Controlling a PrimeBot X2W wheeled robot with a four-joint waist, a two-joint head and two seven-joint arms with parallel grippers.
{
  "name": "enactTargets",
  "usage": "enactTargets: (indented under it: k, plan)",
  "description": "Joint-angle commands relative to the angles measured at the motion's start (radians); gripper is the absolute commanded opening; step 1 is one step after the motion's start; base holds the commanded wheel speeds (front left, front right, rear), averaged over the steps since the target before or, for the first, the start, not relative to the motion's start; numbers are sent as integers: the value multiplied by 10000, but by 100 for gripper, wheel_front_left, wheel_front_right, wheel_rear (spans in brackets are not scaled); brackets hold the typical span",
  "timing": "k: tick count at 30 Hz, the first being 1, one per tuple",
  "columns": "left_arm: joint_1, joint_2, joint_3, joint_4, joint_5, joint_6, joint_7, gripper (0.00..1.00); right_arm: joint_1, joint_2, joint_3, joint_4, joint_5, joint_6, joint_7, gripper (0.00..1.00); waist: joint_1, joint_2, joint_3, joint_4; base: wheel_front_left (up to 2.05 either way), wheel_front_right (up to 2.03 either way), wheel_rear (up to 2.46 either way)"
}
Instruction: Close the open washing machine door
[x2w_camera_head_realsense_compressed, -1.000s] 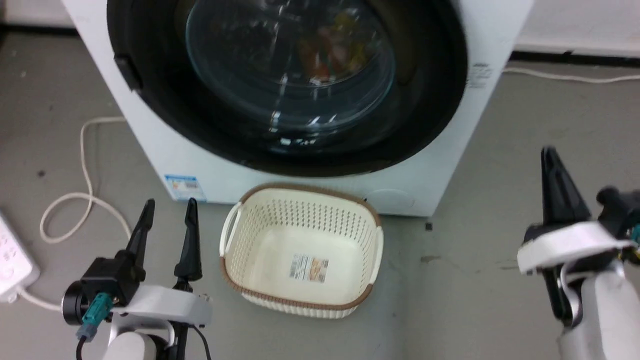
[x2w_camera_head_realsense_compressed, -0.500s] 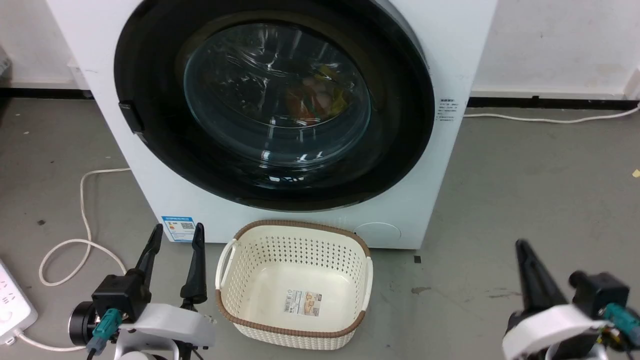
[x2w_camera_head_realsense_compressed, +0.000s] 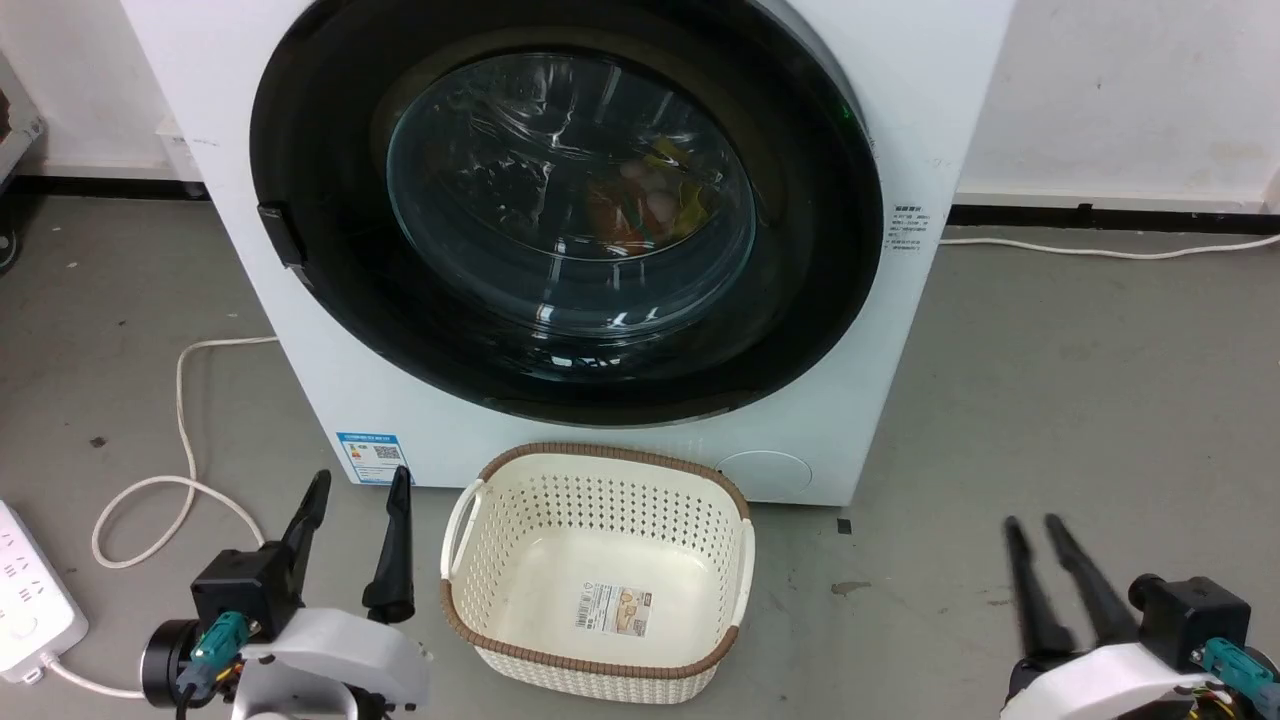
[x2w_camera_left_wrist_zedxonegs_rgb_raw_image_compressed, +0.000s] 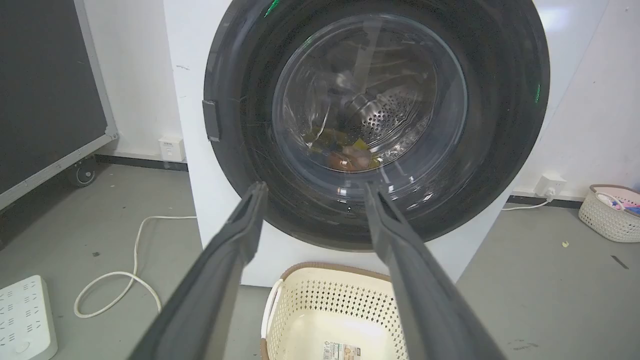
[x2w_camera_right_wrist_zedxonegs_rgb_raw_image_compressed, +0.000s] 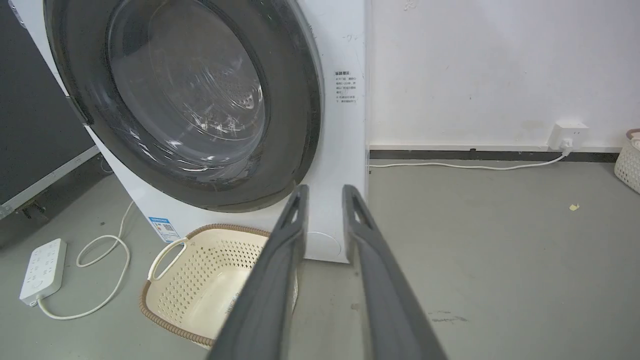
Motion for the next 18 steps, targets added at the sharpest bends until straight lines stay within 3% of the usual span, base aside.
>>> enactTargets:
  k: [1, 18]
  plan:
    - [135, 40, -7, -20, -33, 31, 6, 100, 113, 24, 20, -55, -3, -7, 9, 100, -1, 0, 2, 0, 0, 0, 0]
    - [87, 58, -50, 7, -315, 134, 287, 100, -33, 24, 87, -78, 18, -7, -4, 100, -1, 0, 31, 0, 0, 0, 0]
